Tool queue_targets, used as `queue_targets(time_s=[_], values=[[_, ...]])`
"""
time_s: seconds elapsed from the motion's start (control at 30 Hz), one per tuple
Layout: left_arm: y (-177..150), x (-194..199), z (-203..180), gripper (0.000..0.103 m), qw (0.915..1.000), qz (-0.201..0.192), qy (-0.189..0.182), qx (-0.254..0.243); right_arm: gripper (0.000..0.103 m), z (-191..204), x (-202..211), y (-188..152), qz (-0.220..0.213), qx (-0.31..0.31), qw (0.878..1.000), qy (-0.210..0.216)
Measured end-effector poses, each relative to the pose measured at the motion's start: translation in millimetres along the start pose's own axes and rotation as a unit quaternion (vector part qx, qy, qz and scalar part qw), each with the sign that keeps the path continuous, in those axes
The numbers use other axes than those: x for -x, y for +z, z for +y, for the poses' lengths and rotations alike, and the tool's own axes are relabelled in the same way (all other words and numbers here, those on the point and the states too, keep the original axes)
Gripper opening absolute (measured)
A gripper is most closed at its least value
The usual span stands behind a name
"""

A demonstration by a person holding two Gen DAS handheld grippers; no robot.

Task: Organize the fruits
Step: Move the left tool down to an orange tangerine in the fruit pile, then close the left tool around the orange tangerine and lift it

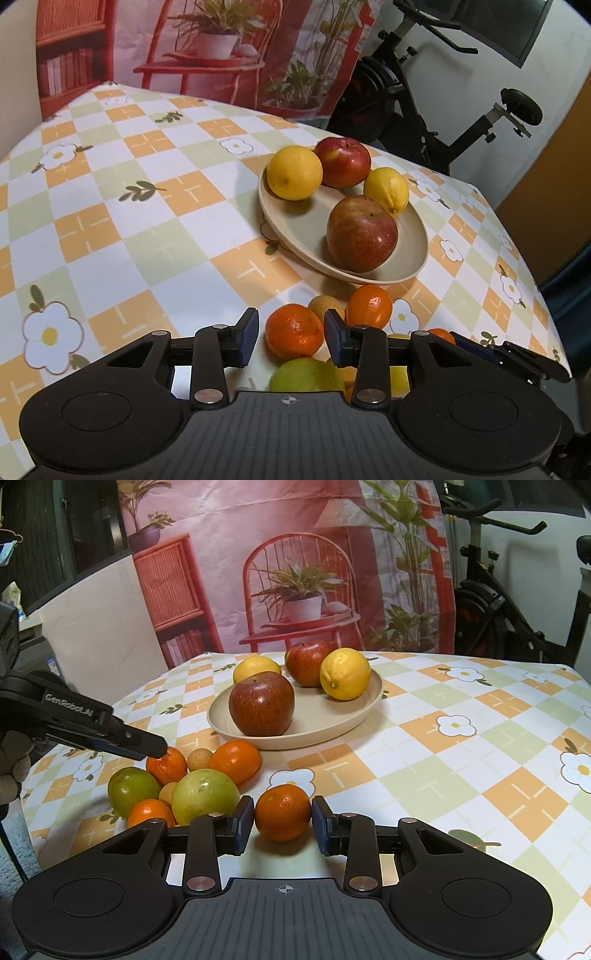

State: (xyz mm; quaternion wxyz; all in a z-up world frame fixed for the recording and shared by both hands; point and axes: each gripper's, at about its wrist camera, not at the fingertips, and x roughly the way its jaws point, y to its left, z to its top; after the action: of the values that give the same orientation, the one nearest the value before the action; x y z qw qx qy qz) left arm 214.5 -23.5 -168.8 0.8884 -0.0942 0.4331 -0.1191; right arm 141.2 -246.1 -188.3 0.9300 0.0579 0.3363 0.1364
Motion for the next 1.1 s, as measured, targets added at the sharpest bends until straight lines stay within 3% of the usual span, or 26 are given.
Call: queue_targets(time_s=[0.5,1.1], values=[[-2.6,-20.9,10.4,0.04,0.9979,0.031,-0.023,0.051,0.031,-0.6,-0.4,0.7,0.0,-0.001,1.0,0.001],[16.8,18.1,4.0,0.039,0.9989,-0.045,-0.012,0.01,0.031,-0.8,-2.7,2.8,0.001,-0.008,1.0,0.0]])
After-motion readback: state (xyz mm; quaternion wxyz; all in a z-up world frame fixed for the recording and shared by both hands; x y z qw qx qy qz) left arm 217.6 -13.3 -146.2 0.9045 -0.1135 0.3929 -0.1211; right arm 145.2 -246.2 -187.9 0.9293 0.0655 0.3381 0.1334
